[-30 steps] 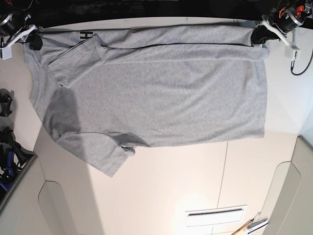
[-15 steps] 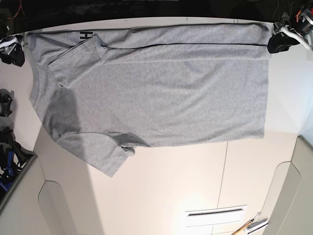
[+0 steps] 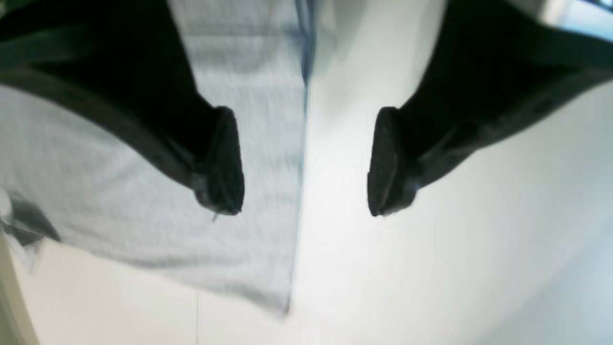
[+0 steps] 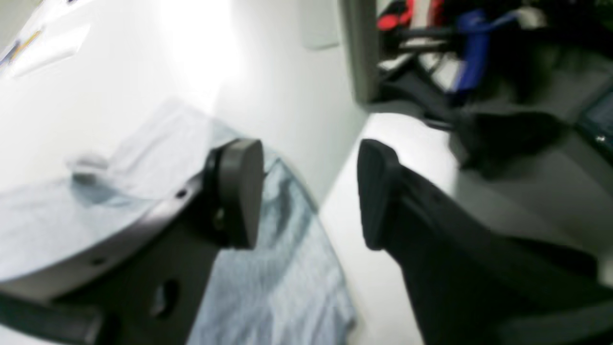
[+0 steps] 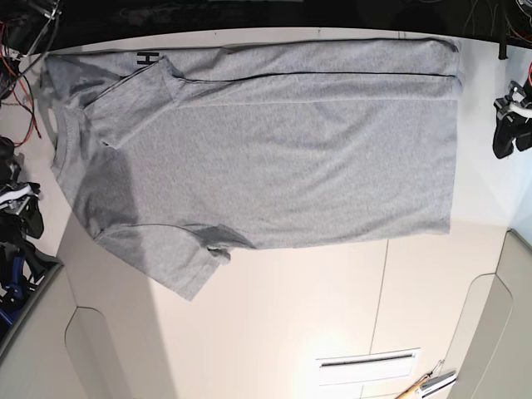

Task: Fold the T-shirt properly
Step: 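Open both grippers and release the shoulder edge, then grasp the hem corners of the shirt with both grippers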

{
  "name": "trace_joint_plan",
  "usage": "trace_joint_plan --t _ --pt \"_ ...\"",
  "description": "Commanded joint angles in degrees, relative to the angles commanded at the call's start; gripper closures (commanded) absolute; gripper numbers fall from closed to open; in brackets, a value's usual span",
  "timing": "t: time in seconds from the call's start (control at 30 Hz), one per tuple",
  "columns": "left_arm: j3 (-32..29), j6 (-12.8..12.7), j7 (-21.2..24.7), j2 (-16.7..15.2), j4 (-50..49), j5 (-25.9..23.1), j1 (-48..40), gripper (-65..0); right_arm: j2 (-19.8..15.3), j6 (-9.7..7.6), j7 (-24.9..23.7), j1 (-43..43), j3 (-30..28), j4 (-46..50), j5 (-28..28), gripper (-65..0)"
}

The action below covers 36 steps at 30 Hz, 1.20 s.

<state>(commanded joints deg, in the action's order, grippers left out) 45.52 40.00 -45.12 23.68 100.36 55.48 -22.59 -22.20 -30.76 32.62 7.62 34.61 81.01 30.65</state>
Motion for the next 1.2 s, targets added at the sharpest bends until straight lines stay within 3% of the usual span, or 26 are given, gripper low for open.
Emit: trace_joint_plan --t 0.13,0.27,0.37,0.47,0.57,0.67,0.8,1.07,1.13,1.2 --pt "-5.92 0.00 1.29 1.95 -8.85 -4.28 9.18 -44.6 0.00 0.96 -6.54 8.00 -6.14 -13.66 -5.70 -31.0" --pt "-12.52 0.00 5.57 4.48 -21.40 -11.15 19.19 -44.6 0.02 0.96 -9.55 13.88 -9.33 -25.92 -10.03 -31.0" --pt "-16.76 0.00 5.73 5.81 -31.69 -12.15 27.56 -44.6 0.07 0.96 -12.59 16.04 -10.34 -31.87 -11.78 -31.3" --pt "-21.03 0.00 5.92 6.38 -40.59 -13.66 33.53 -44.6 0.13 0.96 -13.42 16.48 -10.38 -34.45 -13.14 -41.6" --pt "-25.03 0.00 6.80 6.36 -47.04 -14.67 37.68 -44.6 0.15 0.98 -13.42 16.46 -10.38 -35.87 -14.25 -44.1" --pt "-27.91 0.00 6.80 6.32 -49.79 -14.62 39.85 -44.6 0.31 0.94 -13.35 16.46 -10.38 -36.26 -14.16 -44.1" --pt "-31.17 0.00 6.25 6.27 -49.81 -14.49 39.87 -44.6 0.61 -0.55 -13.29 16.46 -11.23 -36.26 -12.02 -44.1" --pt "-35.06 0.00 2.64 5.66 -49.79 -14.19 39.87 -44.4 2.25 -0.96 -13.11 16.35 -18.86 -36.26 -11.17 -44.1" --pt "-35.06 0.00 2.60 5.70 -49.79 -14.19 39.87 -39.7 2.34 -0.96 -13.11 16.35 -19.91 -36.26 -11.17 -43.9" --pt "-35.06 0.00 2.29 5.68 -49.79 -14.19 39.87 -25.3 2.36 -0.98 -13.05 16.33 -20.28 -36.26 -11.19 -43.8"
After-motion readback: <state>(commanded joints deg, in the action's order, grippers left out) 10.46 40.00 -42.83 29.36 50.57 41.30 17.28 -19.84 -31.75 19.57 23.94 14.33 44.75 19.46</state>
